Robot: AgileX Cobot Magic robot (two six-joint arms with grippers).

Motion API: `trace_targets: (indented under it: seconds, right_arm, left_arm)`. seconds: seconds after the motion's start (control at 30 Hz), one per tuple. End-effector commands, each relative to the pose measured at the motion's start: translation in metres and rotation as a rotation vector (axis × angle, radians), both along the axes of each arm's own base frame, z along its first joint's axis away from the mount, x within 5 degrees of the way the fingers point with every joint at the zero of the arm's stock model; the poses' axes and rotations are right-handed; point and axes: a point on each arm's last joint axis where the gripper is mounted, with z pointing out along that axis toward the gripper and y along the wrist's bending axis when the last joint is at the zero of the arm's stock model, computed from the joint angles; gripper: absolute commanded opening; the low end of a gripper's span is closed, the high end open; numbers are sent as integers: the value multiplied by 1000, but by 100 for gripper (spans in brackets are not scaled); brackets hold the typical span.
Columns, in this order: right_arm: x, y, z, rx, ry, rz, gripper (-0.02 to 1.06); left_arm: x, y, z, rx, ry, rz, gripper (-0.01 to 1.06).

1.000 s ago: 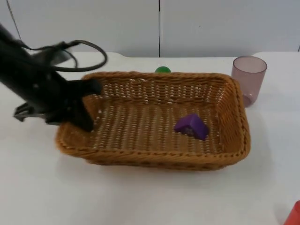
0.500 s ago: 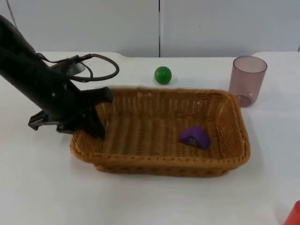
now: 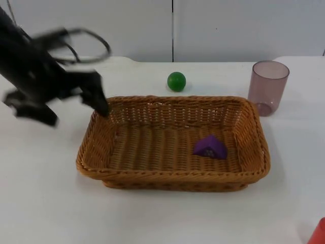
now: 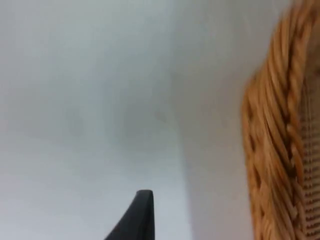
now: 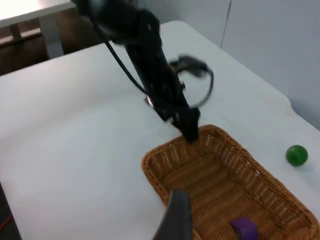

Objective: Pick up the basket with the left hand and place the triangular block into the basket with the right hand.

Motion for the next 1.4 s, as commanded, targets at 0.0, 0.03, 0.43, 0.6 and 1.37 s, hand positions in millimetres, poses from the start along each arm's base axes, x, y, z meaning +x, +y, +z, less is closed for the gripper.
trace_targets:
  seconds: [0.0, 0.03, 0.43, 0.6, 1.37]
  right_arm:
    - [-1, -6, 3, 9, -25, -28, 68]
    - [-2, -8, 5, 21, -38, -41, 68]
    - [-36, -42, 31, 191, -211, -61, 68]
    - [-49, -55, 16, 224, -243, -63, 68]
    - [-94, -97, -91, 205, -153, -76, 68]
  left_arm:
    - [-3, 15, 36, 26, -83, 35, 105]
    - [-7, 20, 51, 30, -115, 40, 105]
    - [-96, 17, 191, 38, -512, -14, 105]
    - [-159, 12, 205, 23, -625, -56, 105]
    - [-353, 34, 175, 33, -1004, -106, 105]
